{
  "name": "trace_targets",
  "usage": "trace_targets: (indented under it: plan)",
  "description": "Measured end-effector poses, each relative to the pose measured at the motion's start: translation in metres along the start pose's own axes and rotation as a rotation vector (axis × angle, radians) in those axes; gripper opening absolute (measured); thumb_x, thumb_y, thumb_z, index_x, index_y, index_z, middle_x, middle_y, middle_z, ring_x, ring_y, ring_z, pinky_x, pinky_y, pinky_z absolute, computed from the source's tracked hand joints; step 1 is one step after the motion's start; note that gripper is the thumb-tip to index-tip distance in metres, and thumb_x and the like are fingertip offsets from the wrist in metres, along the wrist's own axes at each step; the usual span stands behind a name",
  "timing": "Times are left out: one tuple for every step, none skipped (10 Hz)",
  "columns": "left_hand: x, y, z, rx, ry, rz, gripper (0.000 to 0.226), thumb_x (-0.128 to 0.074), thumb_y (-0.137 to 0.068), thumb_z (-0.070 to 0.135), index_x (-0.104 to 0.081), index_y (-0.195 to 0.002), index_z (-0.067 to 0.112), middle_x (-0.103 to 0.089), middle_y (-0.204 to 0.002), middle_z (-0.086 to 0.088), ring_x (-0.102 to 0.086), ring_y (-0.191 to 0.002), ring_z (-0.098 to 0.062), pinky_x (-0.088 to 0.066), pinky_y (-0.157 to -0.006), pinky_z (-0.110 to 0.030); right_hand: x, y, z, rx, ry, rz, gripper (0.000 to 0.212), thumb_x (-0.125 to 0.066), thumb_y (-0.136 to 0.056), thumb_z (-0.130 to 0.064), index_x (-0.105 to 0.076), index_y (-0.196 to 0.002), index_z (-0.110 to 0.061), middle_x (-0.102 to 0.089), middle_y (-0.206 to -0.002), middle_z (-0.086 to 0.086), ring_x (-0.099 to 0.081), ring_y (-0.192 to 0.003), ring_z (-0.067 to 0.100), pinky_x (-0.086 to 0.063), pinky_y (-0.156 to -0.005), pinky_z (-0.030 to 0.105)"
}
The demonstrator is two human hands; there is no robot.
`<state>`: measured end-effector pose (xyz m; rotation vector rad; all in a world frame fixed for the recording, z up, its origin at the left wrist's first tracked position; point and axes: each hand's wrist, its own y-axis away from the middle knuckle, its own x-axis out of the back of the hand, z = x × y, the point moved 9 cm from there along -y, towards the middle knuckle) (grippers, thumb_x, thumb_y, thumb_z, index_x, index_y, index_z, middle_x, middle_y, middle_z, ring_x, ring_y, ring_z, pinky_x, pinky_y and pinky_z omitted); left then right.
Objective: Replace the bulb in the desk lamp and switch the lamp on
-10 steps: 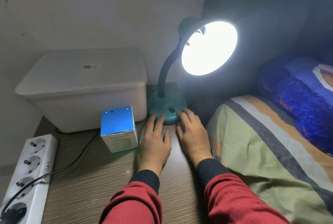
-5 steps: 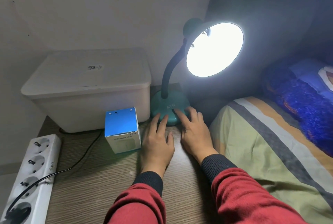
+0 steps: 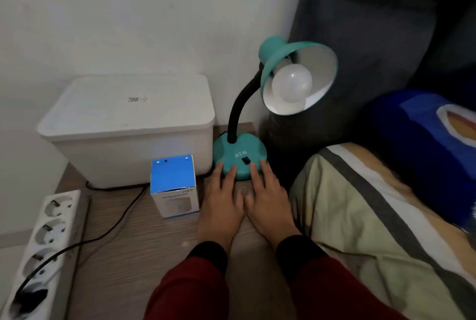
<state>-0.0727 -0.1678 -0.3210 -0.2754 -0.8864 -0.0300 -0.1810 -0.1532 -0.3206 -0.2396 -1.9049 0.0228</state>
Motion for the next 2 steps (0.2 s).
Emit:
trace_targets:
  plan:
    - [0.0058,0.0014,0.0026,-0.001,0.014,-0.019,0.053,-0.048,-0.094,0.020,-0.033,-0.144,0.016,-0.018,-0.157,-0.004,-0.028,-0.142,-0.018,-0.036,-0.107,-0.027,-0.0006,0.0085,-0.0005,-0.033,0.035,-0.159,0.072,-0.021,-0.083,-0.043,-0.018,-0.151,-0.017,-0.018,-0.158,0.011,-0.029,-0.141,0.027,-0.037,-0.108,0.045]
    - [0.0016,0.0060,-0.0020,0.031,0.019,-0.104,0.053,-0.043,-0.096,0.013,-0.027,-0.146,0.012,-0.019,-0.156,-0.010,-0.025,-0.143,-0.021,-0.030,-0.112,-0.027,0.0020,0.0171,-0.0019,-0.047,0.120,-0.315,0.059,-0.038,-0.094,-0.031,-0.025,-0.148,-0.013,-0.024,-0.152,0.011,-0.032,-0.136,0.027,-0.034,-0.108,0.041]
